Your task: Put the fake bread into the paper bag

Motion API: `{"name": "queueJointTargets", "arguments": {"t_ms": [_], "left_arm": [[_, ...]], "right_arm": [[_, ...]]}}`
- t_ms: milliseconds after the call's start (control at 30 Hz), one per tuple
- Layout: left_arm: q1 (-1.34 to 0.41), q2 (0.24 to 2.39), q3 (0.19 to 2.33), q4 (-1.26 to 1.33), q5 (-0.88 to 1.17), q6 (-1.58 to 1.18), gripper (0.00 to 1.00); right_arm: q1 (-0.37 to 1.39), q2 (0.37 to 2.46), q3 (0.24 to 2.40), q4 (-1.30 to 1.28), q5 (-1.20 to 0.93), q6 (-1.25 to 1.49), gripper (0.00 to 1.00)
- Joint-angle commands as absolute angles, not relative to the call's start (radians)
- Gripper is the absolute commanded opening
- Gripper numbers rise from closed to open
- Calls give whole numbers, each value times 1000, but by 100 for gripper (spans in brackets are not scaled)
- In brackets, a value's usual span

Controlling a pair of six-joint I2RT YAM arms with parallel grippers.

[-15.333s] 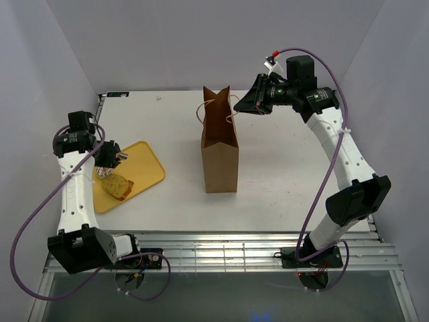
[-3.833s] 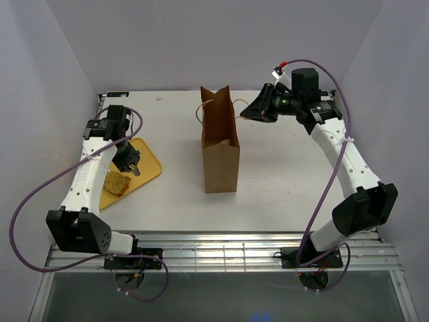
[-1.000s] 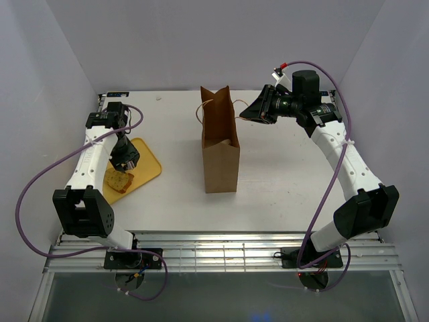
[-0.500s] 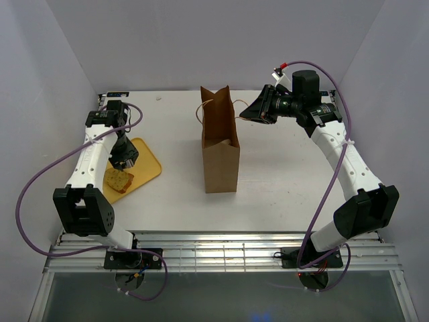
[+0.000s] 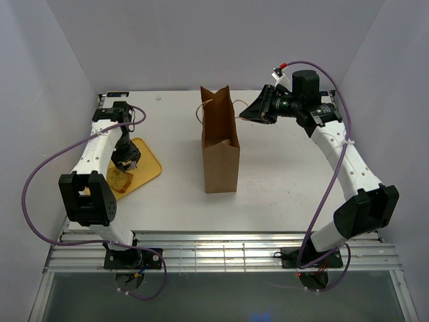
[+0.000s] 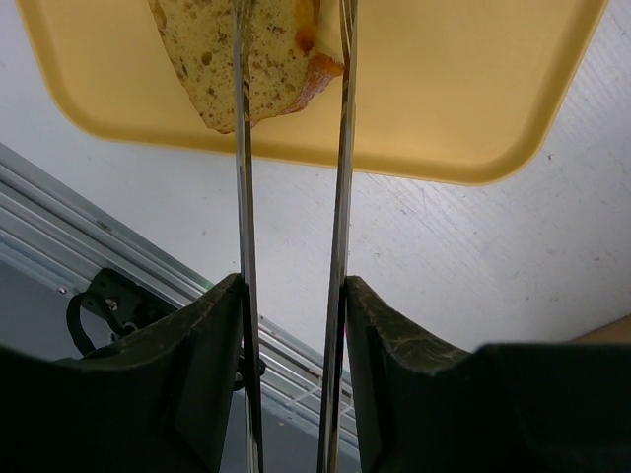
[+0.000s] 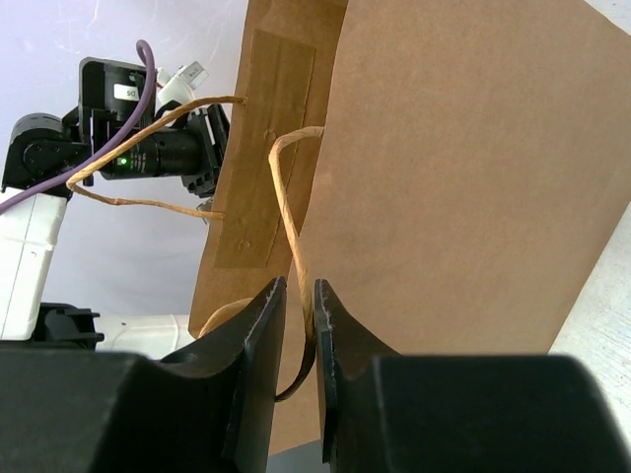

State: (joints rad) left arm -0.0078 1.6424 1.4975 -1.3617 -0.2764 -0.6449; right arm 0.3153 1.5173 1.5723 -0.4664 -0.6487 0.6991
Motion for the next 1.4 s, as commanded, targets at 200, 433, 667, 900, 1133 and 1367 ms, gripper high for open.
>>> {"name": "queueJointTargets", "arguments": {"t_ms": [200, 433, 667, 900, 1133, 1367], "left_arm": [[-2, 1598, 1444, -1404, -328, -650, 50], [-2, 1594, 1411, -1401, -331, -661, 26], [-2, 1577, 1451, -1402, -319, -661, 0], [-2, 1514, 1515, -1404, -241, -670, 0], [-2, 1442, 1644, -1404, -79, -699, 0], [-2, 1404, 1873, -1356, 258, -715, 0]], "right_arm": [[311, 1517, 1592, -417, -670, 687, 24], [310, 1516, 1598, -417, -670, 687, 24], [310, 1508, 1594, -420, -667, 689, 24], [308, 1506, 1606, -426, -663, 690, 24], [307, 1514, 1628, -453, -652, 687, 24], [304, 1529, 1667, -498, -635, 655, 24]]}}
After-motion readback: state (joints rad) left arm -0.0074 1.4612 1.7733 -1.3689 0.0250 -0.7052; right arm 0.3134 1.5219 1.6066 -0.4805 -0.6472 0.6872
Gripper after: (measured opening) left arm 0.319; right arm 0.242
